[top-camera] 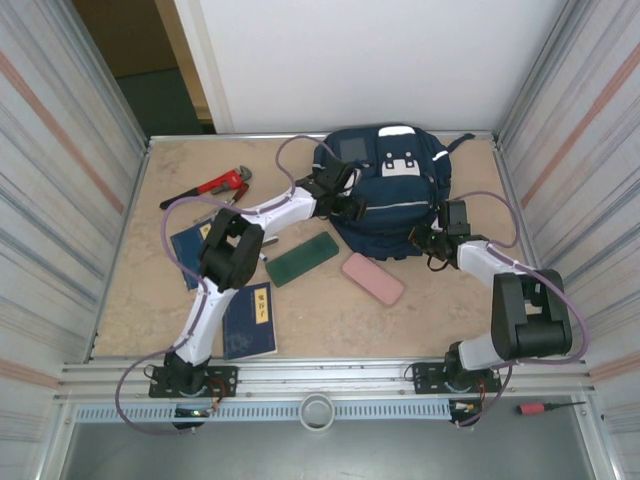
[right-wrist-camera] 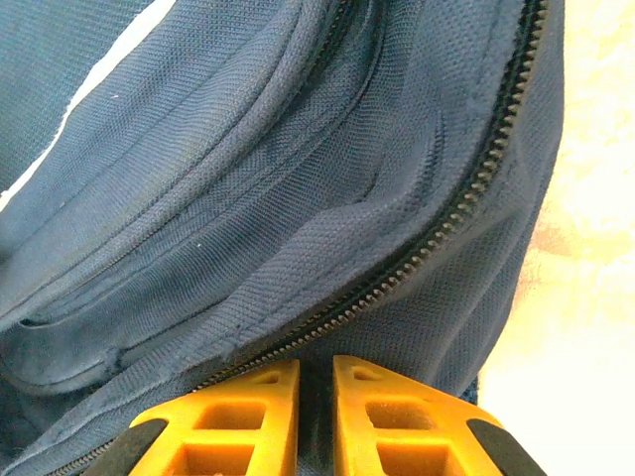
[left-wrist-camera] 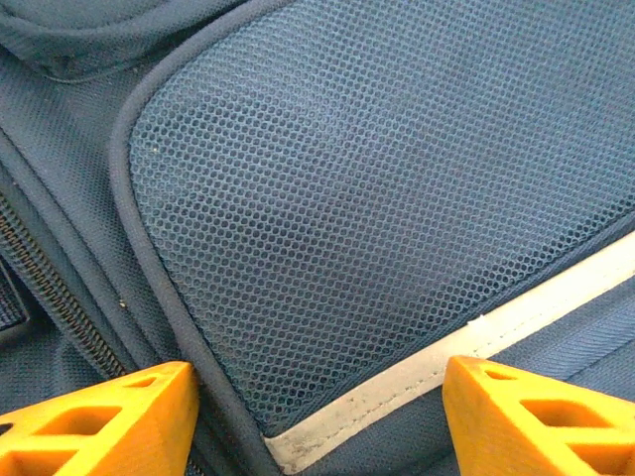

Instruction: Pack the student bag

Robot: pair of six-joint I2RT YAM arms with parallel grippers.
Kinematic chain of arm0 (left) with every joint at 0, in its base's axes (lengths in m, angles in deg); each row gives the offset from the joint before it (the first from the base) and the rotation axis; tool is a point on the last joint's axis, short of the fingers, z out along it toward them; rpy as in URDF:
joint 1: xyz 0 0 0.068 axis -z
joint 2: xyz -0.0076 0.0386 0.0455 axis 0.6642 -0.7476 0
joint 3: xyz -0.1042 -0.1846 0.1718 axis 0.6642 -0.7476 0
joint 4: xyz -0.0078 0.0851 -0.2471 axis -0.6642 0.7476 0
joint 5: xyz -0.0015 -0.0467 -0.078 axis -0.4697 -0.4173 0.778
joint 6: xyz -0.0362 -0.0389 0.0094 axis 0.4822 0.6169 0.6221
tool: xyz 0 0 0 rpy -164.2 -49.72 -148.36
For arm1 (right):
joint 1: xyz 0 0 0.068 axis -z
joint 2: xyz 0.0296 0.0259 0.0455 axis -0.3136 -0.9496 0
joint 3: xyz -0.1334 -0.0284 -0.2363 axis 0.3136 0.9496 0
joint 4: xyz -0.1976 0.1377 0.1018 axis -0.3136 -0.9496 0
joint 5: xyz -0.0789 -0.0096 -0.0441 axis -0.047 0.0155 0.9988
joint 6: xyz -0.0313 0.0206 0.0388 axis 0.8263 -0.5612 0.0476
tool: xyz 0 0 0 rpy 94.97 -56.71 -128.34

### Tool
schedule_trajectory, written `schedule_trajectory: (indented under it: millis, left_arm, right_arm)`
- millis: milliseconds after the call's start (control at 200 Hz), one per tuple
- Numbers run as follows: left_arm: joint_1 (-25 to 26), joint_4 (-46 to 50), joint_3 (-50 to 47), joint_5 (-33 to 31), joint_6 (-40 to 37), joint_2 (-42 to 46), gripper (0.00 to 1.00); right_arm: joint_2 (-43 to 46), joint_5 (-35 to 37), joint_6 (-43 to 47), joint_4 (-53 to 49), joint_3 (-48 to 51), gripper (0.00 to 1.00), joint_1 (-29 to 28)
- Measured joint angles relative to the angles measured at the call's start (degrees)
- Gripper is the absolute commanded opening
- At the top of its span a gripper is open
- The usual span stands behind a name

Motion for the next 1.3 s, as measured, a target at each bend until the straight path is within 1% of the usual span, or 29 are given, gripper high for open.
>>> schedule_trajectory:
  millis: [50, 130, 200, 306, 386, 461, 531, 571, 746, 952, 1062, 1182, 1297]
  left_arm:
    - [0.2, -1.4, -1.4, -0.3, 0.5, 0.3, 0.75]
    - [0.4, -2.6, -2.2, -0.6, 1.0, 0.4, 0.75]
    - [0.4, -2.7, -2.2, -0.6, 1.5, 0.4, 0.69]
    - [0.3, -2.7, -2.2, -0.5, 2.3, 0.4, 0.54]
    - [0.2, -2.7, -2.2, -0.3, 2.9, 0.4, 0.39]
    - [-0.1, -2.7, -2.2, 0.1, 3.0, 0.4, 0.21]
    - [-0.5, -2.9, -2.2, 1.4, 3.5, 0.4, 0.10]
    - [-0.8, -3.3, -2.2, 2.4, 3.8, 0.4, 0.01]
    - [-2.5, -4.5, -3.3, 8.5, 4.5, 2.1, 0.00]
    - [-5.8, -7.0, -4.8, 19.5, 8.2, 9.2, 0.00]
    - [-7.3, -7.5, -4.8, 24.7, 10.7, 12.8, 0.00]
    - [-8.8, -8.3, -4.8, 28.7, 12.7, 14.8, 0.00]
    - [-10.5, -8.4, -5.3, 31.5, 14.6, 15.3, 0.00]
  right_arm:
    - [-0.4, 0.0, 0.0, 0.3, 0.0, 0.13, -0.2]
    - [-0.9, 0.0, 0.0, 0.8, 0.0, 0.13, -0.5]
    - [-1.4, 0.0, 0.0, 1.3, 0.0, 0.13, -0.7]
    - [-1.9, 0.0, 0.0, 1.7, 0.0, 0.12, -0.9]
    - [-2.0, 0.0, 0.0, 1.7, 0.0, 0.12, -0.9]
    - [-2.0, 0.0, 0.0, 1.7, 0.0, 0.12, -0.9]
    - [-2.0, 0.0, 0.0, 1.6, -0.1, 0.13, -0.9]
    - [-2.0, 0.0, 0.1, 1.4, -0.2, 0.15, -0.9]
    - [-1.0, 0.5, 1.8, -0.6, -0.7, 0.22, -1.0]
    - [4.2, 1.3, 4.9, -4.0, -0.9, 0.32, -1.6]
    - [7.1, 1.3, 6.2, -5.8, -1.6, 0.37, -3.3]
    - [9.9, 1.3, 7.6, -7.4, -2.4, 0.39, -5.0]
    - [12.3, 1.0, 8.2, -8.0, -2.6, 0.43, -5.4]
